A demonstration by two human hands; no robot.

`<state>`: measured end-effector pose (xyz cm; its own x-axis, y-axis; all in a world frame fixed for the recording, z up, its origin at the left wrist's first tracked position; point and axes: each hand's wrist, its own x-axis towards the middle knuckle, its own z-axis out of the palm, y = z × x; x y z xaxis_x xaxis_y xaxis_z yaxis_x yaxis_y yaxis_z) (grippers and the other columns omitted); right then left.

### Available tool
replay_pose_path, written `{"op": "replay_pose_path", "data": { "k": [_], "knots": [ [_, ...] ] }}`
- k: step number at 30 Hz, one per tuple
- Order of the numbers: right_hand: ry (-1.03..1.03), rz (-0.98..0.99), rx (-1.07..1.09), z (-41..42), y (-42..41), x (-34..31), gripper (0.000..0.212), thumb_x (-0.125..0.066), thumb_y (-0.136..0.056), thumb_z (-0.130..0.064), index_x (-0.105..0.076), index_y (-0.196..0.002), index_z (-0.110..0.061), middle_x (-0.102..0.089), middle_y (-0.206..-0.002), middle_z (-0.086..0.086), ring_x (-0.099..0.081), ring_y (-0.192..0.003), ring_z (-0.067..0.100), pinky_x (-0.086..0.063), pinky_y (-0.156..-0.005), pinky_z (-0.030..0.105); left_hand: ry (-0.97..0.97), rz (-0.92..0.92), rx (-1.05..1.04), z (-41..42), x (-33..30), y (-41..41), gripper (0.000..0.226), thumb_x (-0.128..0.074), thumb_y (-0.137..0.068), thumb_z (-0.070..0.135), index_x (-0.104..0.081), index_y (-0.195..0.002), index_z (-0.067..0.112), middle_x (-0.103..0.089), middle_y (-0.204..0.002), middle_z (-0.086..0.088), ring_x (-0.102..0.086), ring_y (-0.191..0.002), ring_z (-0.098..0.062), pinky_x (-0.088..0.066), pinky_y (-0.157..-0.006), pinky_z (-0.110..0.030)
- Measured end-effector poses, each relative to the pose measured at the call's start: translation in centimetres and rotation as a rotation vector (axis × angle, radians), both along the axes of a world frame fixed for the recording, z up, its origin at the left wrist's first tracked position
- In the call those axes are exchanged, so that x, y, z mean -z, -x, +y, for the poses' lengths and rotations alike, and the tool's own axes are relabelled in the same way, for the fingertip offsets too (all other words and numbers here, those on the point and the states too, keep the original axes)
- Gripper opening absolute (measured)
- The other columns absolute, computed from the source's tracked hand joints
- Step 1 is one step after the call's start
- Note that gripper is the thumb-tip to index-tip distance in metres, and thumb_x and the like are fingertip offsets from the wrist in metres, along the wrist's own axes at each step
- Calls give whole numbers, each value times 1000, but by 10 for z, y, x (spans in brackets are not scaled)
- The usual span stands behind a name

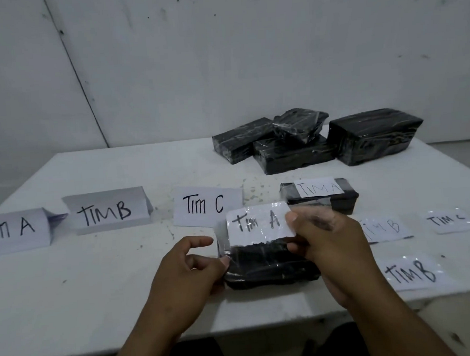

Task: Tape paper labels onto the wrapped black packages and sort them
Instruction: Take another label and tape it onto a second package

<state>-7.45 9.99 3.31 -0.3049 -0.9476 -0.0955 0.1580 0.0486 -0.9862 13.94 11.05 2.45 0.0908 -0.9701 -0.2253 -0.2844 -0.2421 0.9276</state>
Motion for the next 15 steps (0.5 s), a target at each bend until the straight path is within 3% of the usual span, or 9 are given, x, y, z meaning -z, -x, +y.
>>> {"op": "replay_pose_path", "data": {
  "k": [5, 8, 12, 15],
  "knots": [
    [-6, -149, 8, -3, 5, 1, 5, -77, -87, -13, -81, -90, -14, -79, -92, 8, -75, -76, 20, -58, -69, 30, -11, -103, 70, -7, 9, -4, 25, -70, -93, 26, -61, -113, 38, -78, -82, 2, -74, -74, -16, -59, -83, -43],
    [4, -210, -2, -4, 7, 1, 6, -77, -86, -12, -81, -89, -14, -78, -92, 12, -73, -75, 20, -58, -65, 27, -24, -134, 71, -12, 6, -8, 20, -55, -98, 24, -63, -106, 40, -76, -87, 3, -72, -72, -15, -53, -69, -35],
    [4, -210, -28, -4, 10, 2, 10, -77, -85, -13, -81, -94, -12, -77, -91, 12, -73, -75, 20, -58, -66, 28, 23, -43, -18, -16, -1, -10, 34, -40, -92, 53, -70, -90, 38, -70, -98, 0, -61, -80, -20, -44, -69, -37],
    [5, -181, -36, -4, 10, 2, 13, -78, -84, -14, -80, -96, -10, -77, -88, 10, -73, -73, 18, -58, -66, 28, 33, 126, -51, -19, -6, -5, 52, -45, -77, 70, -75, -78, 28, -73, -82, 2, -57, -71, -20, -42, -67, -39]
  ]
}}
